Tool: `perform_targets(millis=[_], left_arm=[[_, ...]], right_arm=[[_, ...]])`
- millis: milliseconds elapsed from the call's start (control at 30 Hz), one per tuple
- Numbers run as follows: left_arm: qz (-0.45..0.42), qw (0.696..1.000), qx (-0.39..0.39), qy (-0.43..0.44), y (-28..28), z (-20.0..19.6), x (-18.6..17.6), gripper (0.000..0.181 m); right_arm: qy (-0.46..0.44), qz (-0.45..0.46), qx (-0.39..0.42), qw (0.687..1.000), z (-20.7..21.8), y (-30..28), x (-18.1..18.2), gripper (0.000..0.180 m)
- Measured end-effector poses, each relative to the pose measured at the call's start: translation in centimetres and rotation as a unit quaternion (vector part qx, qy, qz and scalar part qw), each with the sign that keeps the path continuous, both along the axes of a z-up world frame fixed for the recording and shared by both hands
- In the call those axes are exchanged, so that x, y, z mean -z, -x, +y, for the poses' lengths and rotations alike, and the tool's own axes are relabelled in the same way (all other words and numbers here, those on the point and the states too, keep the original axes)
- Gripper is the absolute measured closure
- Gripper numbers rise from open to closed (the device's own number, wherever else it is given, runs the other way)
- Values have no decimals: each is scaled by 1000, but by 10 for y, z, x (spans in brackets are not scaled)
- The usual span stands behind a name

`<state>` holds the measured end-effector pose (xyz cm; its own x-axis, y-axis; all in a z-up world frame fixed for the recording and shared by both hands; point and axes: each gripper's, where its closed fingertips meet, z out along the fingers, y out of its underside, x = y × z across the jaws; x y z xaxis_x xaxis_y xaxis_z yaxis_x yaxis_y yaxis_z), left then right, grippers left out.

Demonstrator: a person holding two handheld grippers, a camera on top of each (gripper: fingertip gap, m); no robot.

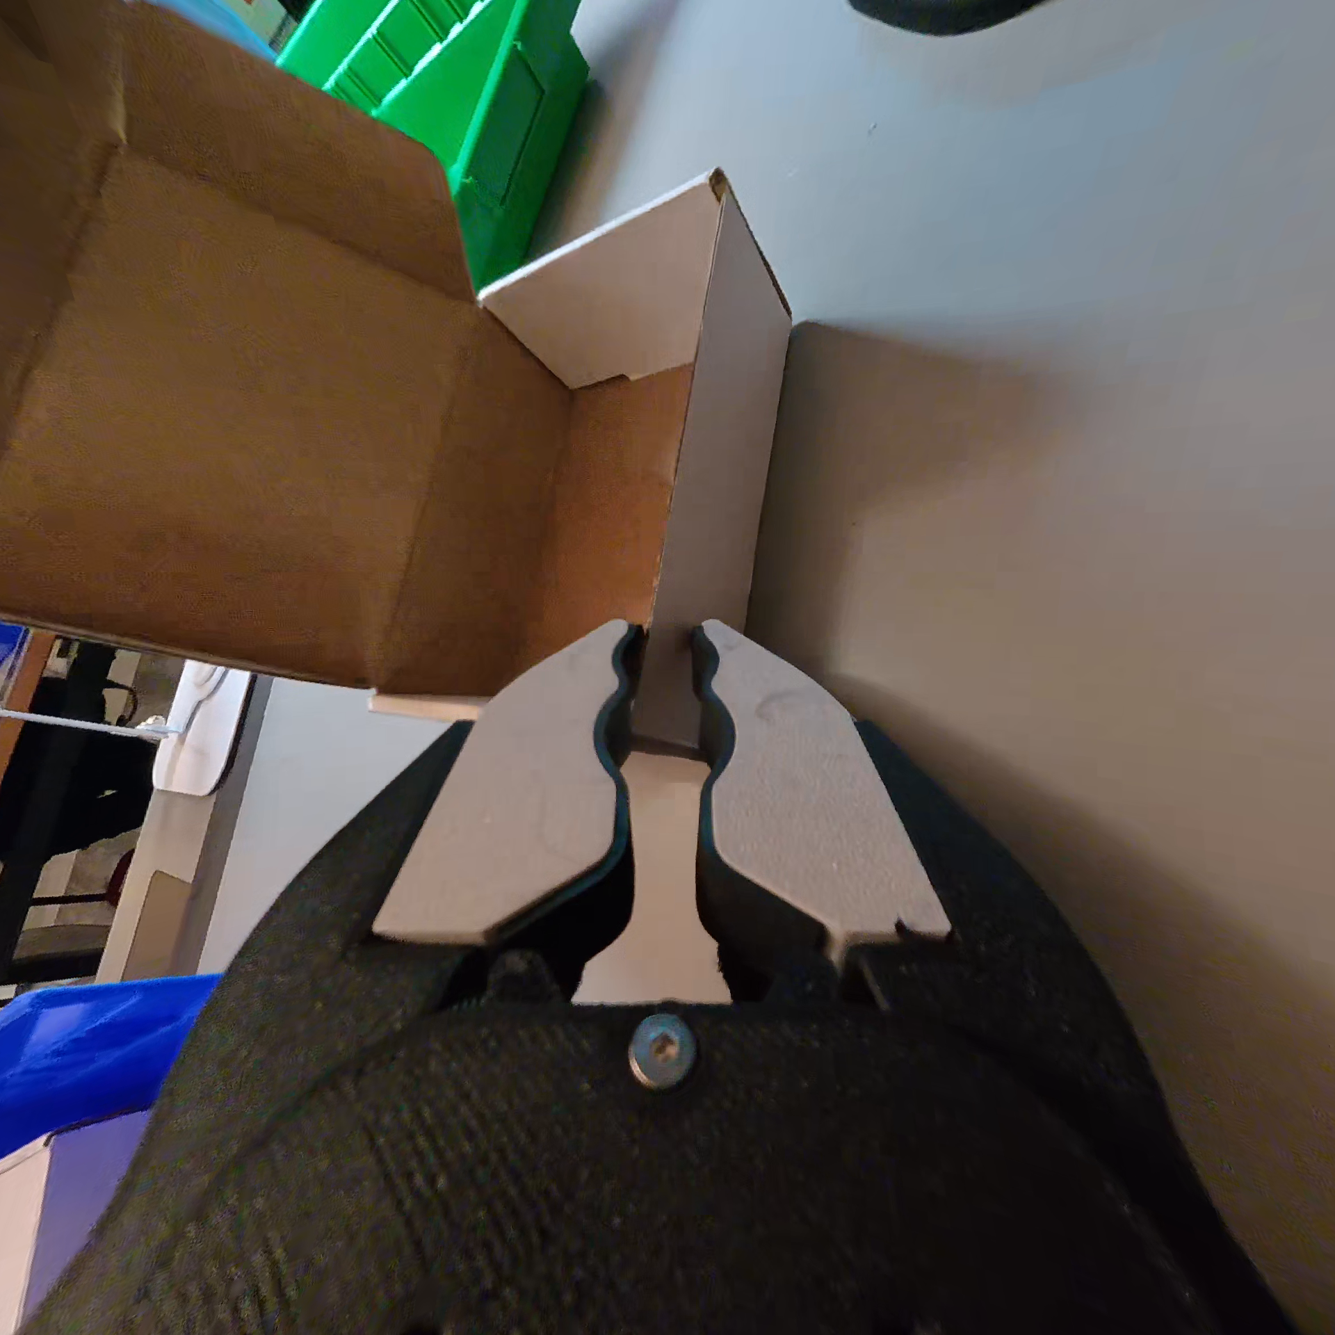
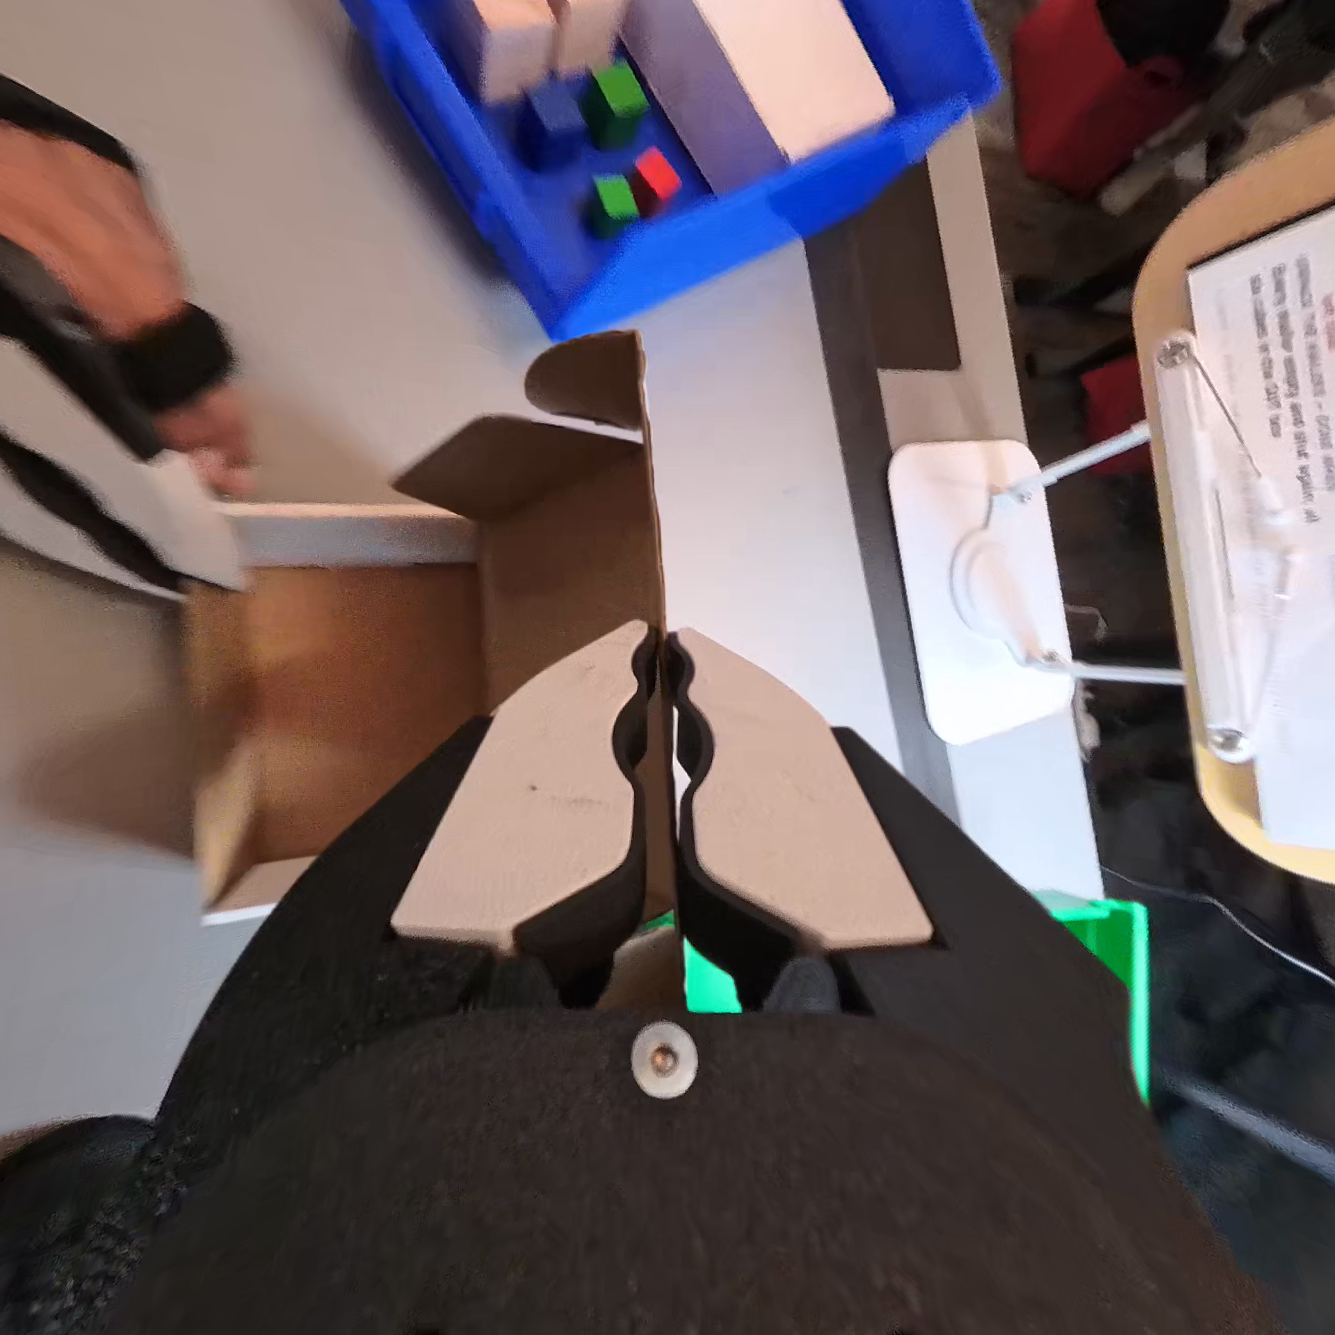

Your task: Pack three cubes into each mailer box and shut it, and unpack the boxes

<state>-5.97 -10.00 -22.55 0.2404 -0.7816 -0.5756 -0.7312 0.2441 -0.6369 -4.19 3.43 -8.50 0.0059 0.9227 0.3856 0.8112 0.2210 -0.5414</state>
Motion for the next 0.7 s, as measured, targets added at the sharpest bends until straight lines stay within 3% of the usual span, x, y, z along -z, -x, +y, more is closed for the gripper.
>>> perform_targets(millis=[200, 433, 567, 700], left_arm=[[-3, 1000, 7, 2, -5, -5, 0, 168], [-34, 999, 18, 24, -8, -10, -3, 170], [-54, 997, 22, 41, -12, -13, -6, 170], [-75, 995, 31, 65, -13, -16, -8, 164]], right_arm=[[-40, -124, 25, 991, 57, 4, 67, 175], [-31, -192, 31, 981, 67, 9, 130, 166], [-30, -177, 40, 983, 68, 11, 131, 159], [-11, -92, 45, 995, 58, 20, 94, 152]])
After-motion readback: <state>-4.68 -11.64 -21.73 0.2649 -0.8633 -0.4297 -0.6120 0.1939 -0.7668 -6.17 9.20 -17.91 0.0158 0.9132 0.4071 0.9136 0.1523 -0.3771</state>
